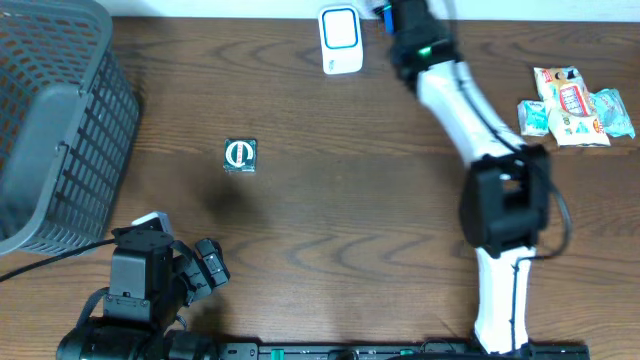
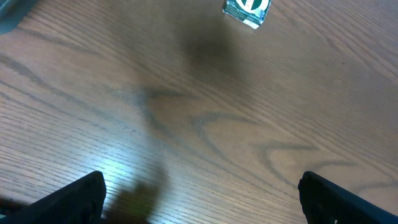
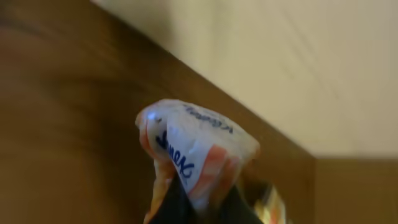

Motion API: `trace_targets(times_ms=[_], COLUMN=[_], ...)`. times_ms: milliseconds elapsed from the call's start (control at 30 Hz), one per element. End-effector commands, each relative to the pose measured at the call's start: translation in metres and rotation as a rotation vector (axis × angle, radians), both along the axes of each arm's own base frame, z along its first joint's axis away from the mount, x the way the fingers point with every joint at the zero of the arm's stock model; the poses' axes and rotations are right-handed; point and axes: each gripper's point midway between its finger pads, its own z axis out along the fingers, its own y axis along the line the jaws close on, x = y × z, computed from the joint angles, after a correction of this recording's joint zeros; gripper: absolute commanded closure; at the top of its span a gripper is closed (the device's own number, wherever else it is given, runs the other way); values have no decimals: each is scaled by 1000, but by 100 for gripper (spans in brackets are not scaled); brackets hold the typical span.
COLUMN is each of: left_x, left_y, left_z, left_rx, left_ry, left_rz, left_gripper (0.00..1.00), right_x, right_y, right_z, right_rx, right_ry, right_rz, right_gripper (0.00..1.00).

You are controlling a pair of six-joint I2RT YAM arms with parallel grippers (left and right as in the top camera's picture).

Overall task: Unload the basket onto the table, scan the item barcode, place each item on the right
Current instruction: 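Open the right gripper to drop the pack beside the others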

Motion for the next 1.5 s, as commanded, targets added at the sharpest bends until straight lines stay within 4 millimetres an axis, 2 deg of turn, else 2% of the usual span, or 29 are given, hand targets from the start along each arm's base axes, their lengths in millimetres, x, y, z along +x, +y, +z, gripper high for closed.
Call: trace_targets(times_ms=[0, 167, 267, 400, 500, 567, 633, 733, 833, 967, 1133, 1333, 1467], left_x=[-1, -1, -1, -1, -1, -1, -1, -1, -1, -1, -1, -1, -1], left_y=[2, 2, 2, 2, 2, 2, 2, 2, 2, 2, 2, 2, 2], left_z=[0, 0, 0, 0, 0, 0, 0, 0, 0, 0, 0, 0, 0], left_rx=[9, 9, 9, 9, 9, 9, 9, 9, 9, 9, 9, 9, 9], left_ry=[-2, -2, -2, -2, -2, -2, -1, -2, -2, -2, -2, -1, -1], left_rz=[6, 6, 6, 6, 6, 6, 6, 6, 6, 6, 6, 6, 6], left_gripper=[3, 2, 2, 2, 2, 2, 2, 2, 2, 2, 2, 2, 2], right_x=[-11, -38, -52, -64, -71, -75, -75, -75, -72, -69, -62, -56, -62], right_y=[-53, -127, -160, -184, -198, -206, -208, -207, -198, -183, -148, -62, 7], right_z=[5, -17, -25, -39, -44, -46, -47, -49, -51, -51, -32, 14, 38], right_rx=[139, 259, 319, 409, 445, 460, 478, 504, 544, 584, 625, 829, 997], right_ry=[-48, -39, -33, 29, 50, 58, 63, 73, 86, 105, 97, 115, 180], right_rz=[-236, -529, -647, -687, -715, -728, -729, -721, -697, -659, -570, -326, -120], right_gripper=[99, 99, 99, 98, 91, 69, 32, 16, 1, 1, 1, 1, 1])
